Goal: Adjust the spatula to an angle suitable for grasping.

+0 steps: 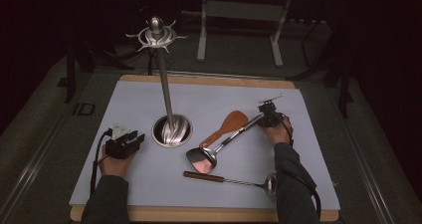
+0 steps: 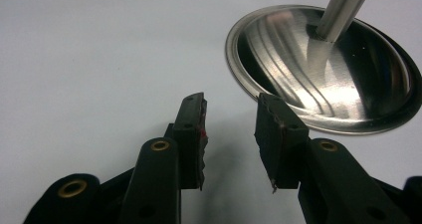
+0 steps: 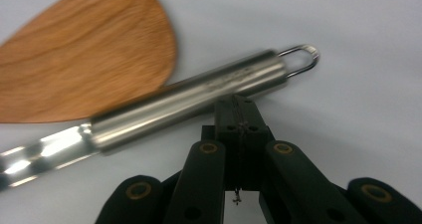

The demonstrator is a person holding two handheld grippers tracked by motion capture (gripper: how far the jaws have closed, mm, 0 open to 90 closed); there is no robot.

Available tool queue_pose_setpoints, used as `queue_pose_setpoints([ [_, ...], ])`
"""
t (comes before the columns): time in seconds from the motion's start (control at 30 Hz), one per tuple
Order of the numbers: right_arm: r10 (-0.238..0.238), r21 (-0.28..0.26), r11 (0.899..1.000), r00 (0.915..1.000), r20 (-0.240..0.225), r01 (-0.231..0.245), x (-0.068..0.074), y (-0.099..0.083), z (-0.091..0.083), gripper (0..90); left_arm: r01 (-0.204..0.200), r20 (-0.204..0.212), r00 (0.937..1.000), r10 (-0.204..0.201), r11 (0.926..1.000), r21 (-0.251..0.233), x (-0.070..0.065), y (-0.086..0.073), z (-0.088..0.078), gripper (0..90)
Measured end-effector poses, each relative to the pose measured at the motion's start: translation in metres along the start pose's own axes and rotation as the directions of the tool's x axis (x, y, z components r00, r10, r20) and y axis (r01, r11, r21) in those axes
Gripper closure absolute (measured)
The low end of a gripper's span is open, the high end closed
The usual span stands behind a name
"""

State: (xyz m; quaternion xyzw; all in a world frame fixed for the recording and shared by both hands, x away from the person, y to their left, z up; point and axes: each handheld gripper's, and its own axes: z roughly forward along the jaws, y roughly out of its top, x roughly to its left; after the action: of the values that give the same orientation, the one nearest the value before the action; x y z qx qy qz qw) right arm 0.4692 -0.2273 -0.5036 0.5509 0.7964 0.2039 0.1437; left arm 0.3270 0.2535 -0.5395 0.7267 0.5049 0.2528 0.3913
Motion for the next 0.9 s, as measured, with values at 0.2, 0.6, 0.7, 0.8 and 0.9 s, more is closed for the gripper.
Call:
queue_pose_setpoints([
  [0.2,-0.063,0.005,0.998,0.9917,-0.112,0.064,0.026,0.011,-0.008,67.8,0.002,0.001,1.0000,-0.002,1.0000,-0.001,0.000,0.000,0.000,64.6],
  [0.6,0.031,0.030,0.999,0.9993,-0.018,-0.031,0.078,0.003,-0.010,22.0,0.002,-0.002,1.0000,-0.002,1.0000,-0.003,0.000,0.000,0.000,64.1],
  [0.7,0.054,0.038,0.998,0.9982,-0.025,-0.053,0.079,0.000,-0.008,20.4,0.003,-0.003,1.0000,-0.003,1.0000,-0.004,0.000,0.000,0.000,64.0],
  [0.8,0.075,0.058,0.996,0.9968,-0.029,-0.073,0.084,-0.004,-0.001,17.3,0.002,-0.004,1.0000,-0.002,1.0000,-0.003,0.000,0.000,0.000,63.8],
  [0.9,0.076,0.060,0.995,0.9971,-0.001,-0.076,0.088,-0.006,0.001,15.2,0.002,-0.004,1.0000,-0.002,1.0000,-0.002,0.000,0.000,0.000,63.7],
])
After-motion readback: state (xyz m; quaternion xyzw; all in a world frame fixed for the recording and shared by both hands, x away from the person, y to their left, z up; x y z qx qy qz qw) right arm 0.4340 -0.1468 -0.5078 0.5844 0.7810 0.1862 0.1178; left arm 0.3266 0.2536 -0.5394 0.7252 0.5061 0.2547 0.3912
